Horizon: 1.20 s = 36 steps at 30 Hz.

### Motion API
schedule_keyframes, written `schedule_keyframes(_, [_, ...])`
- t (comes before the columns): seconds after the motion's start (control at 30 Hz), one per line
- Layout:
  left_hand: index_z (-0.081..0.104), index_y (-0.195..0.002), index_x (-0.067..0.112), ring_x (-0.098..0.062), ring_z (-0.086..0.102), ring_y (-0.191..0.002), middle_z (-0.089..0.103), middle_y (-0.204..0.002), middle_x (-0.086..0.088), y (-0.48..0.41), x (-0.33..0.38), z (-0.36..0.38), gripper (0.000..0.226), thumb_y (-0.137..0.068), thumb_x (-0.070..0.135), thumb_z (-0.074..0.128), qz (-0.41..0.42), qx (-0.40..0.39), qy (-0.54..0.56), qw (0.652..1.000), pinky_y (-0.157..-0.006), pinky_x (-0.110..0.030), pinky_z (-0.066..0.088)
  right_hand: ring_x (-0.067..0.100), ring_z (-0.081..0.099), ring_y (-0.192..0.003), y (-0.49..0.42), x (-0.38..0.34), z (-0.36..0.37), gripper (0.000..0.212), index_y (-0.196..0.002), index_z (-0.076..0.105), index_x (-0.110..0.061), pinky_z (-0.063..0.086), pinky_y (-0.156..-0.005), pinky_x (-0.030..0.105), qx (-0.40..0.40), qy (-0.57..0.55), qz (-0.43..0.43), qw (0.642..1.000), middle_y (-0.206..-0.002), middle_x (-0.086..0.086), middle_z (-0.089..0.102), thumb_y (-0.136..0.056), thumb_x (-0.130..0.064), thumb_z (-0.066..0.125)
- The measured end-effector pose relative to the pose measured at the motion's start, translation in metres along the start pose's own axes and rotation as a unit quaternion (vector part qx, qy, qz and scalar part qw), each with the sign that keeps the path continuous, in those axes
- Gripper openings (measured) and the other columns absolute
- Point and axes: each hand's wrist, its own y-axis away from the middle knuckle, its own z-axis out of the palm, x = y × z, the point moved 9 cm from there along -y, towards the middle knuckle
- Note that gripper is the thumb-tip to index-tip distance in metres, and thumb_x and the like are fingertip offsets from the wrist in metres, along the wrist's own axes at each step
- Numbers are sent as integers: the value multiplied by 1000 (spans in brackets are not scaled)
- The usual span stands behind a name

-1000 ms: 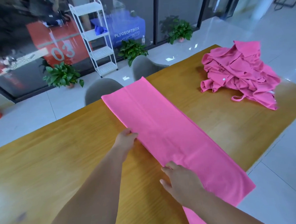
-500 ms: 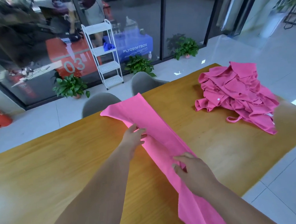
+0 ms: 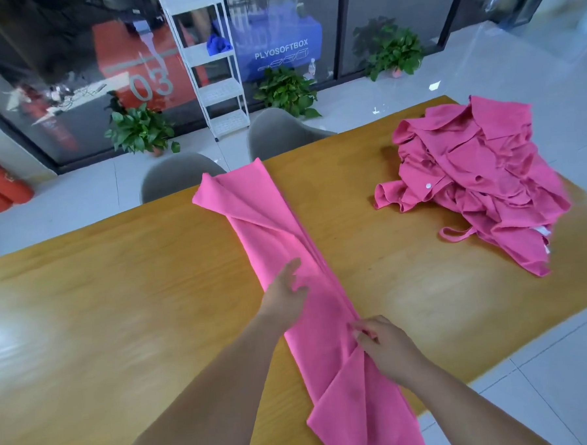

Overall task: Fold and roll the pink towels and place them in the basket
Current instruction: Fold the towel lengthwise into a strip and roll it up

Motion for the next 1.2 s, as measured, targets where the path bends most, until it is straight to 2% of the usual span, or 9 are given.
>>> schedule_keyframes(0.1, [45, -156, 36, -7, 53, -134, 56, -147, 14, 37, -20, 7, 64, -97, 14, 58, 60, 34, -105, 992, -110, -31, 48, 3, 59, -114, 6, 2, -5, 29, -132, 70, -37, 38, -91, 7, 16, -11, -17, 1000, -122, -12, 59, -107, -31, 56])
schedule_keyframes(0.17, [51, -153, 32, -8, 48, -134, 57, -140, 16, 61, -30, 12, 63, -94, 12, 60, 83, 40, -151, 984, -113, -35, 46, -1, 60, -105, 12, 4, -6, 27, -125, 72, -44, 39, -86, 4, 30, -22, -22, 999, -117, -13, 59, -106, -30, 58])
schedule_keyframes(0.4, [60, -141, 28, -8, 48, -125, 58, -138, 17, 121, -55, 24, 47, -94, 24, 60, 171, 24, -200, 965, -105, -32, 48, -2, 59, -96, 48, 9, 2, 31, -122, 69, -50, 44, -86, 14, 95, -15, -6, 995, -112, -15, 52, -106, -28, 56])
schedule_keyframes(0.5, [58, -144, 32, -6, 47, -131, 52, -141, 16, 137, -71, 29, 46, -98, 36, 60, 153, -9, -182, 971, -108, -31, 47, 0, 58, -98, 70, 14, 15, 34, -130, 62, -55, 43, -83, 14, 104, -6, 12, 994, -113, -15, 52, -105, -33, 55])
schedule_keyframes(0.63, [55, -144, 41, -4, 55, -121, 45, -135, 21, 155, -94, 39, 50, -96, 53, 60, 111, -43, -162, 980, -98, -32, 54, 0, 59, -99, 97, 25, 27, 30, -129, 53, -52, 54, -85, 33, 123, 14, 25, 992, -117, -17, 53, -103, -37, 56])
schedule_keyframes(0.83, [61, -132, 42, -2, 60, -98, 62, -109, 20, 181, -106, 51, 45, -90, 59, 67, 50, -6, -134, 990, -89, -33, 56, -2, 59, -101, 111, 29, 38, 34, -137, 48, -38, 56, -86, 34, 56, 105, -22, 993, -120, -18, 50, -104, -41, 55])
schedule_keyframes(1.03, [75, -104, 27, -14, 66, -79, 68, -85, 10, 202, -98, 67, 16, -89, 31, 69, -47, 94, -113, 988, -73, -34, 58, -5, 58, -102, 114, 46, 24, 37, -139, 54, -33, 50, -88, 28, 20, 69, -74, 995, -119, -15, 55, -105, -47, 54])
schedule_keyframes(1.13, [71, -94, 28, -12, 67, -84, 67, -96, 9, 219, -71, 83, 7, -90, 33, 67, -33, 160, -82, 983, -77, -37, 60, 4, 63, -104, 119, 62, 11, 35, -138, 56, -34, 53, -90, 33, 18, -2, -65, 998, -115, -15, 63, -105, -47, 55])
schedule_keyframes(1.2, [67, -97, 26, -6, 70, -88, 72, -99, 10, 230, -42, 114, 5, -96, 30, 69, 6, 118, -5, 993, -79, -34, 60, 8, 69, -97, 120, 74, 4, 32, -134, 57, -37, 57, -89, 40, 19, -69, -49, 996, -109, -13, 69, -105, -49, 56])
